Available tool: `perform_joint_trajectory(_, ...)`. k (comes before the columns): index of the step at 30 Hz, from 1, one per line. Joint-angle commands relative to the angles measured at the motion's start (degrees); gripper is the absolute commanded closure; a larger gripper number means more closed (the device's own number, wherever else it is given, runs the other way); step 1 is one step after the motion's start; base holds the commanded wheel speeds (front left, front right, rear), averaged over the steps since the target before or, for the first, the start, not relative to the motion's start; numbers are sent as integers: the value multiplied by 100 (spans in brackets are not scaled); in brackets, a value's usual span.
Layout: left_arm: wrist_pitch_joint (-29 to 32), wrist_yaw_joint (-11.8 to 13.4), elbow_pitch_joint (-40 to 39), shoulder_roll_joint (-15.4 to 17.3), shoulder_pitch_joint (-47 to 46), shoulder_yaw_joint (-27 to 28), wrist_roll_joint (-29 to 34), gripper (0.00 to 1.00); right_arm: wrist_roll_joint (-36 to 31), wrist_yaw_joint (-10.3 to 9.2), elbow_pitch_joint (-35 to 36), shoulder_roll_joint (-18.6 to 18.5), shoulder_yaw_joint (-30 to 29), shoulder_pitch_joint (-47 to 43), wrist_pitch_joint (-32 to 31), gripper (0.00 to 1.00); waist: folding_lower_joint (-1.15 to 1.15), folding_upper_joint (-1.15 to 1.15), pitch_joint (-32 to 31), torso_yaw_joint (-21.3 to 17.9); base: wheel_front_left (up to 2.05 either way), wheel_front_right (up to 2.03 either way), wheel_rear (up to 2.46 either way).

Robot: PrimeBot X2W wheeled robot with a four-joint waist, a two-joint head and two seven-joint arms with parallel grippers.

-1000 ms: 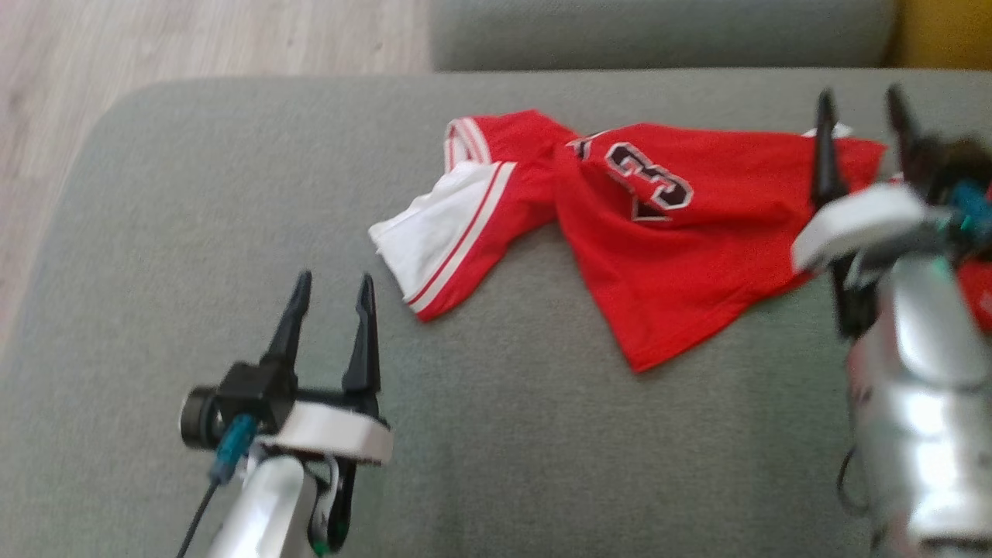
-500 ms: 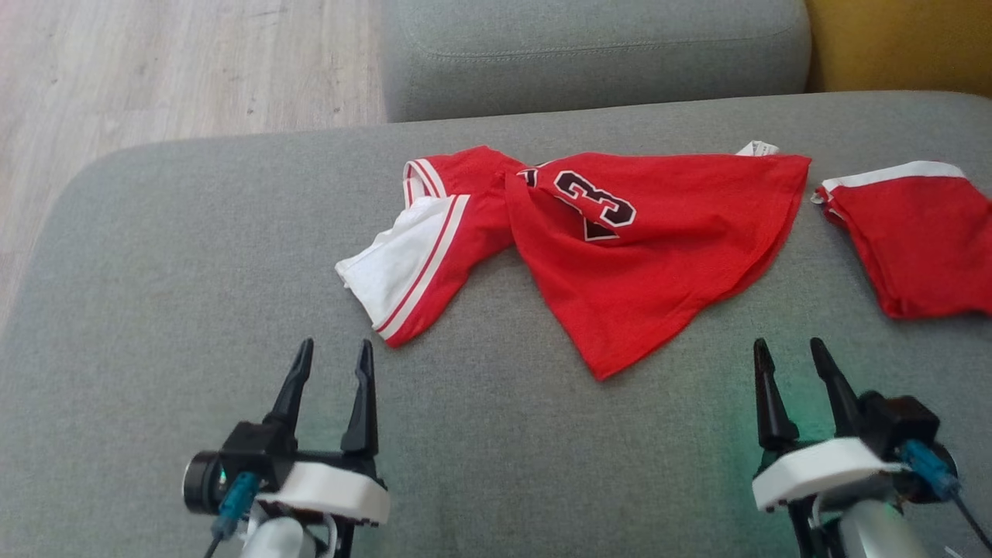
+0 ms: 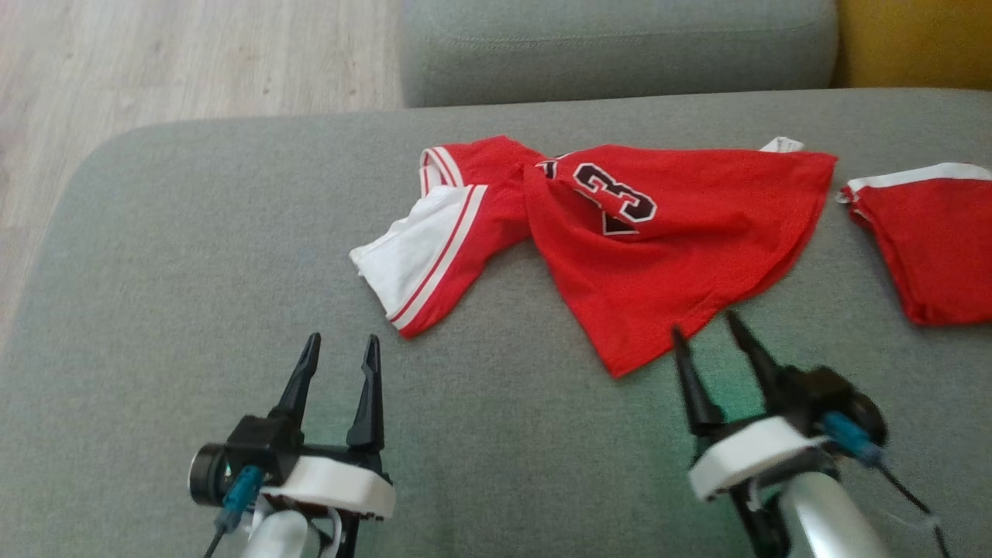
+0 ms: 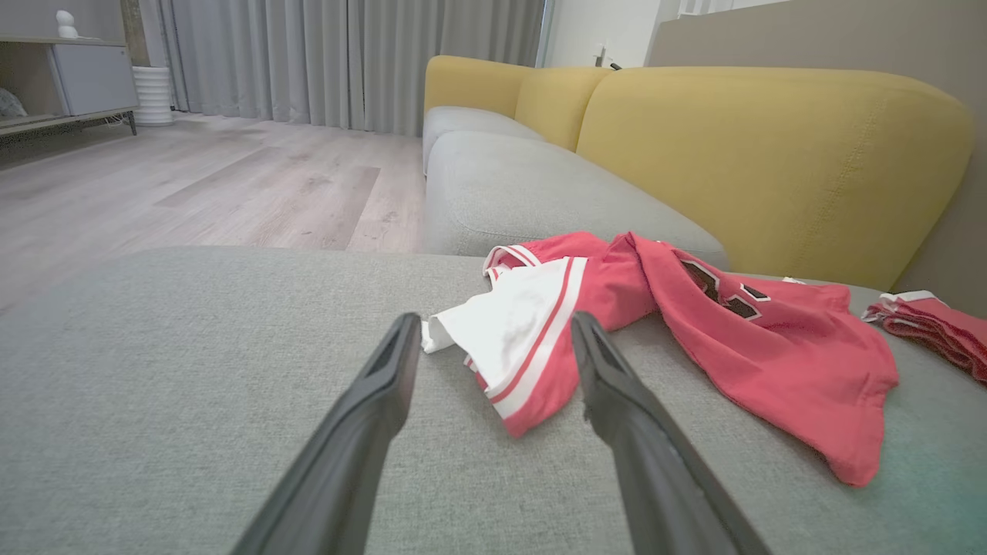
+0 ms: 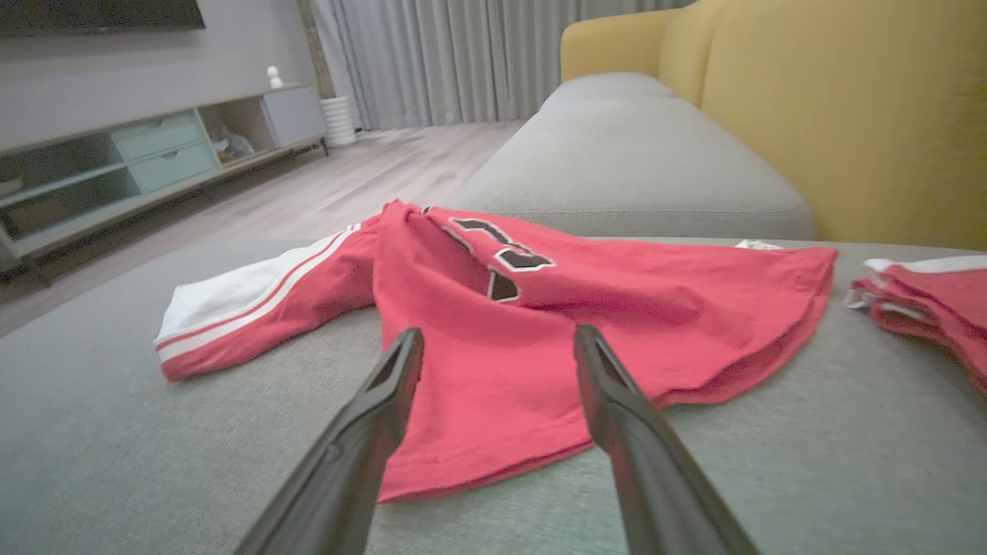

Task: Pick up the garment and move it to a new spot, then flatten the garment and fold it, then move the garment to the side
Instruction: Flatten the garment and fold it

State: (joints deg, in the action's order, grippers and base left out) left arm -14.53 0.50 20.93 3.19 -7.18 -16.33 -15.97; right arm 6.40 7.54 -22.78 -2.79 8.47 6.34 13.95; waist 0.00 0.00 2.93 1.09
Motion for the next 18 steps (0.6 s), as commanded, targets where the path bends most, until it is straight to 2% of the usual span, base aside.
perform_joint_trajectory(1,-47,-5,-136,-1,-338,228,54,0,-100,-5,50,-10,379,353,-116,0,0,0,101,85,0,0,0)
perform_joint_trajectory(7,-47,-33,-90,-15,-489,192,70,0,-486,-5,-626,-10,947,784,-600,0,0,0,331,266,0,0,0)
perform_joint_trajectory(15,-47,-31,-59,-25,-637,156,51,0,-906,-5,-1747,-10,1055,1356,-1079,0,0,0,509,452,0,0,0)
perform_joint_trajectory(18,-47,-29,-54,-27,-649,174,50,0,-899,-5,-1956,-9,1085,1427,-1150,0,0,0,519,457,0,0,0)
